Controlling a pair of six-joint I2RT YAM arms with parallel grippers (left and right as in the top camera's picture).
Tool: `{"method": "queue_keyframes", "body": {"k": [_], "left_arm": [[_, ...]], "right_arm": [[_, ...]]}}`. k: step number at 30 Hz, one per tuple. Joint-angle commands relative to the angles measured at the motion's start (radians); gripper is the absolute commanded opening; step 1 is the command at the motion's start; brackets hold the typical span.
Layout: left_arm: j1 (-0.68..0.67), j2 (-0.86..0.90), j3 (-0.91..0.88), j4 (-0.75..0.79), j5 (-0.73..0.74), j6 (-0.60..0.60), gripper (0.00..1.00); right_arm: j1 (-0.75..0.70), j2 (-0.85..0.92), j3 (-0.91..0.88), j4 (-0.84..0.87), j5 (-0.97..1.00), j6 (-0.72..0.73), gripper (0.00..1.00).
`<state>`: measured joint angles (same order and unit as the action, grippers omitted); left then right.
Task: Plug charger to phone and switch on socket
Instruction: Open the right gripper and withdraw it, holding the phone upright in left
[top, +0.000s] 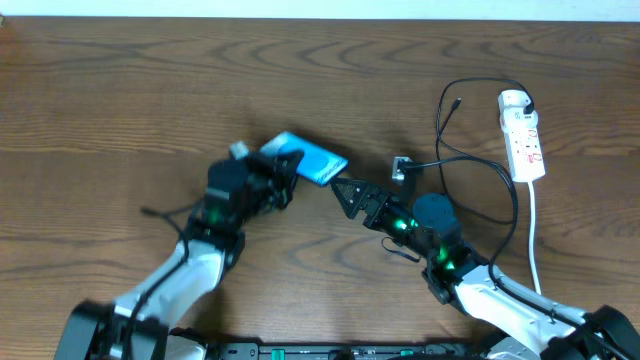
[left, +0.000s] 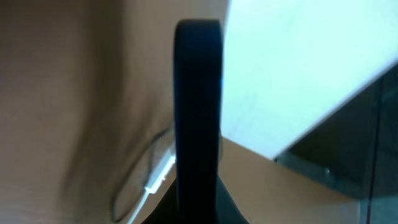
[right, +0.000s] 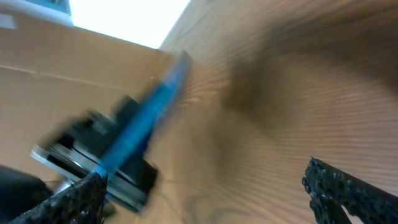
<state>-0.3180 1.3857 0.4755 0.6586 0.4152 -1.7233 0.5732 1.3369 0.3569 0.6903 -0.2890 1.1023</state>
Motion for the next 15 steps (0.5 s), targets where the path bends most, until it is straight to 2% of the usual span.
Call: {"method": "queue_keyframes", "body": {"k": [1, 7, 11, 15], "left_arm": [[0.03, 0.111, 0.157, 0.006, 0.187, 0.058, 0.08], [0.073, 0.331, 0.303, 0.008, 0.507, 0.058, 0.08], [0.079, 0.382, 0.311, 0.008, 0.605, 0.058, 0.08], [0.079, 0.381, 0.311, 0.032, 0.689, 0.058, 0.08]], "right_arm": [[-0.025, -0.06, 0.016, -0.06, 0.041, -0.094, 0.99], [-0.042, -0.184, 0.132, -0.474, 0.191, -0.185, 0.99], [-0.044, -0.226, 0.33, -0.898, 0.385, -0.294, 0.99], [-0.045, -0.217, 0.512, -1.19, 0.547, -0.335, 0.99]]}}
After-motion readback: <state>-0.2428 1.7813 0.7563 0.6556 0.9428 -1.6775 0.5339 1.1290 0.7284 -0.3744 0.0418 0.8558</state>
